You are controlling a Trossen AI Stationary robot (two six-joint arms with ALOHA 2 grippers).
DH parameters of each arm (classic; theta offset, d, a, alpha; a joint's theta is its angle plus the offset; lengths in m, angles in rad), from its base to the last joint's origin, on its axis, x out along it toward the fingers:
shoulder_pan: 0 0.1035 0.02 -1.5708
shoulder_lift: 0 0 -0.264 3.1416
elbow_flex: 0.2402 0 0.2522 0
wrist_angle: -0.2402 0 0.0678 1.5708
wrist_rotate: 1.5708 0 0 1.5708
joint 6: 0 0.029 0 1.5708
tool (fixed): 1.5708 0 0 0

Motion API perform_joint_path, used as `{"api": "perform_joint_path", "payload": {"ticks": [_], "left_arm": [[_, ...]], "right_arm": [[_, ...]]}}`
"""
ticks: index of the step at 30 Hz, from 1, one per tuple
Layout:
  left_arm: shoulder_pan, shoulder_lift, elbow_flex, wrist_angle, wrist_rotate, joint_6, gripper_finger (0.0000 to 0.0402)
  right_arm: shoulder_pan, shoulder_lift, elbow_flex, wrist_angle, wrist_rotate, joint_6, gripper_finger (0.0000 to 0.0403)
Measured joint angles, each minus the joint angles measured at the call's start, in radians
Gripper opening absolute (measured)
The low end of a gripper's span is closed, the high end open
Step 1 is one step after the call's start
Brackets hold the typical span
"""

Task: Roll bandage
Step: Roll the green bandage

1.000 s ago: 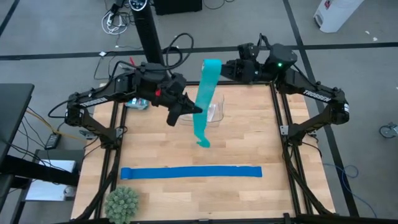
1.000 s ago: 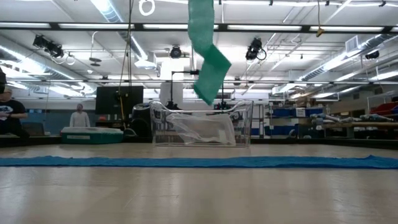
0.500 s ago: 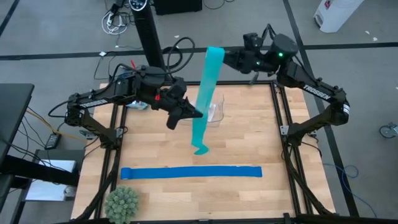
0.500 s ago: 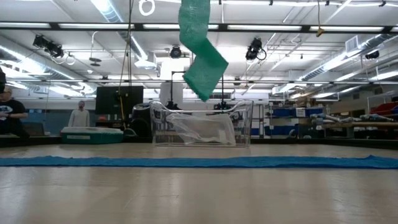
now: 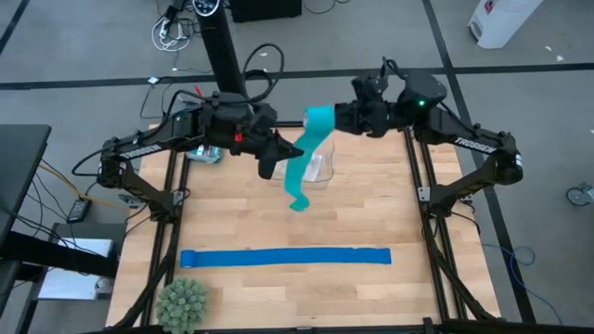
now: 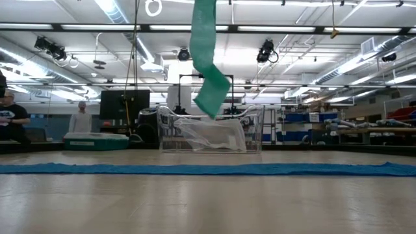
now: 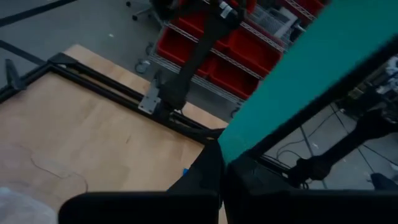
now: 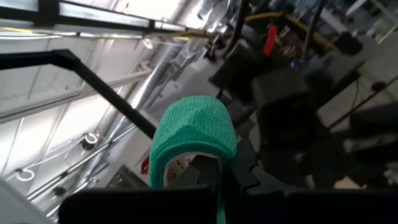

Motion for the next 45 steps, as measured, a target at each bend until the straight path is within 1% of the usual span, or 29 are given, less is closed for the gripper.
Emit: {"api": "perform_joint_path", "payload": {"ticks": [3,6,9,12,17,20,22,27,33,37,42,45], "left_arm": [[0.0,0.0,0.0,0.001,-0.001,0.002,0.0007],[0.0,0.0,0.0,0.011,0.02,0.002,0.0008],[-0.008,0.0,0.0,0.038,0.04,0.003,0.002],[-0.012,0.0,0.007,0.06,0.07,0.003,0.0047],[-0.011,0.0,0.012,0.117,0.079,-0.005,0.0105],[-0.011,0.0,0.011,0.147,0.08,-0.006,0.0132],[-0.011,0.0,0.012,0.161,0.096,0.0,0.0141],[-0.011,-0.001,0.012,0.135,0.151,0.0,0.0143],[-0.01,-0.021,0.012,0.076,0.166,0.02,0.0138],[-0.009,-0.031,0.013,0.082,0.138,0.062,0.0137],[-0.009,-0.033,0.013,0.122,0.086,0.144,0.0137],[-0.009,-0.033,0.013,0.122,0.057,0.177,0.0137]], "right_arm": [[0.025,0.0,0.0,-0.021,0.001,0.0,0.0],[0.033,0.0,0.0,-0.066,0.015,-0.006,0.0],[0.032,0.0,0.0,-0.066,0.019,-0.001,0.0],[0.032,-0.001,0.0,-0.067,0.01,0.011,0.0],[0.029,-0.001,0.0,-0.076,-0.042,0.044,0.0],[0.02,-0.001,0.0,-0.141,-0.067,0.045,0.0],[0.013,-0.002,0.0,-0.195,-0.08,0.044,0.0],[0.005,-0.014,0.0,-0.249,-0.1,0.022,0.0],[-0.028,-0.073,0.0,-0.311,-0.117,0.029,0.0],[-0.042,-0.087,0.001,-0.357,-0.166,0.07,0.0],[-0.038,-0.07,0.001,-0.355,-0.212,0.132,0.0],[-0.036,-0.053,0.001,-0.352,-0.21,0.133,0.0001]]}}
